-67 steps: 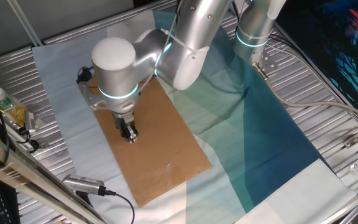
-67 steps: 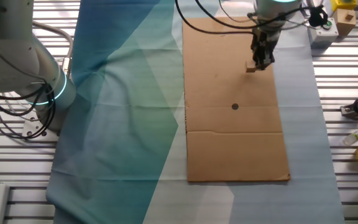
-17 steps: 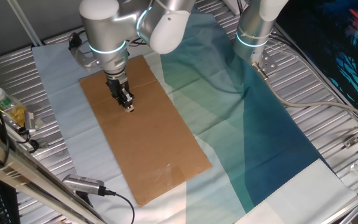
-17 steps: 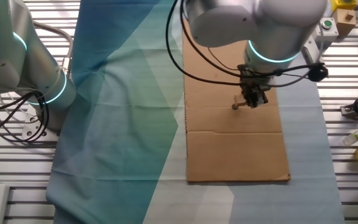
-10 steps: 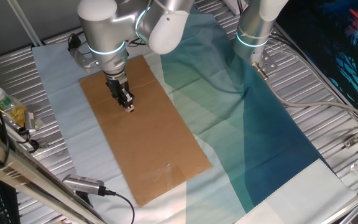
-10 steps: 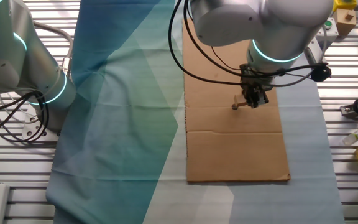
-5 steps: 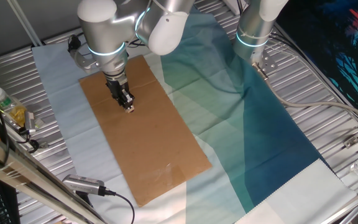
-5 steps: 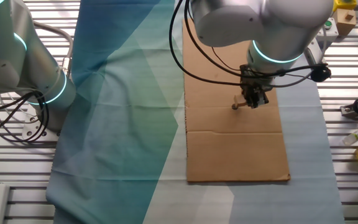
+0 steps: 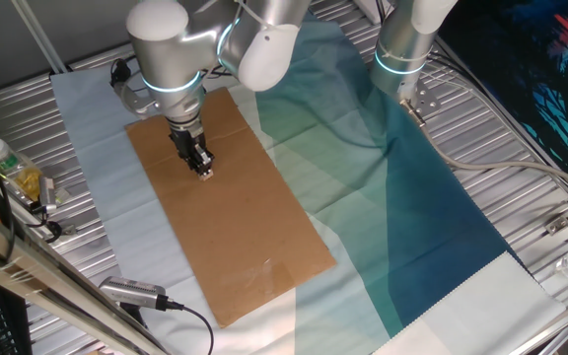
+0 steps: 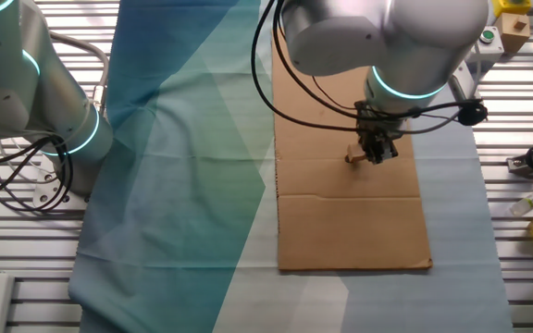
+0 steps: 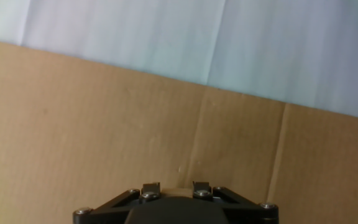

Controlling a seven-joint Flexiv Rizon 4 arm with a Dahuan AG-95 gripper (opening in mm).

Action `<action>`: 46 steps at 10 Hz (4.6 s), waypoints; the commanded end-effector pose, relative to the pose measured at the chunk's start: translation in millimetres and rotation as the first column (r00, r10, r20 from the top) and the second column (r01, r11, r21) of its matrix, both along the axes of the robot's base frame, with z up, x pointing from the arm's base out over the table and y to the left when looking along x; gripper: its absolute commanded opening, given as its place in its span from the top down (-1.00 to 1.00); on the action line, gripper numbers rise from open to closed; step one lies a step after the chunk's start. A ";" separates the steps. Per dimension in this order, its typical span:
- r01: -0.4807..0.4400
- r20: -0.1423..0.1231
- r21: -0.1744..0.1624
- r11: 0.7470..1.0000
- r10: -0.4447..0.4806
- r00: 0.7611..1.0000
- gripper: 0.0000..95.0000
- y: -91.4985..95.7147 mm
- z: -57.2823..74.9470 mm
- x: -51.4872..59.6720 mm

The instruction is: Grab the block and place it at the designated location

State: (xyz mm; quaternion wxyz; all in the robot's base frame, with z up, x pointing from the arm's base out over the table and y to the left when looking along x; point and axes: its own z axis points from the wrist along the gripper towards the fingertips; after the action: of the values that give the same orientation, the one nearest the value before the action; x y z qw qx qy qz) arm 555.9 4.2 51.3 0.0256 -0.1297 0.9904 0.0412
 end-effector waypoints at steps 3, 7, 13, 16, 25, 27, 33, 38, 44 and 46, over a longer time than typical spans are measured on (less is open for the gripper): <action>0.000 0.007 0.001 1.000 0.000 1.000 1.00 -1.4 -5.4 -2.2; -0.020 0.009 0.000 1.000 0.020 1.000 1.00 -1.2 -6.9 -2.5; -0.046 0.015 -0.001 0.999 0.046 0.999 0.60 -0.1 -13.0 -2.5; -0.058 0.017 -0.004 0.998 0.058 0.998 0.20 0.0 -14.1 -2.6; -0.073 0.041 -0.006 0.997 0.073 0.996 -0.20 -2.4 -4.5 -2.9; -0.076 0.047 -0.009 0.997 0.076 0.996 -0.20 -5.5 14.6 -0.8; -0.046 0.039 -0.050 0.998 0.048 0.998 0.20 11.0 68.6 31.9; 0.077 -0.004 -0.070 0.995 -0.077 0.997 1.00 70.6 87.5 62.0; 0.149 -0.061 -0.065 0.987 -0.153 0.986 1.00 112.8 68.4 42.2; 0.155 -0.063 -0.067 0.986 -0.159 0.985 1.00 119.4 65.9 31.3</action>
State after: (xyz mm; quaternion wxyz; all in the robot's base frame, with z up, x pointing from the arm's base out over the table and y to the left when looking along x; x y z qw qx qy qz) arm 579.5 125.1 117.3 -0.0074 -0.0503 0.9986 0.0117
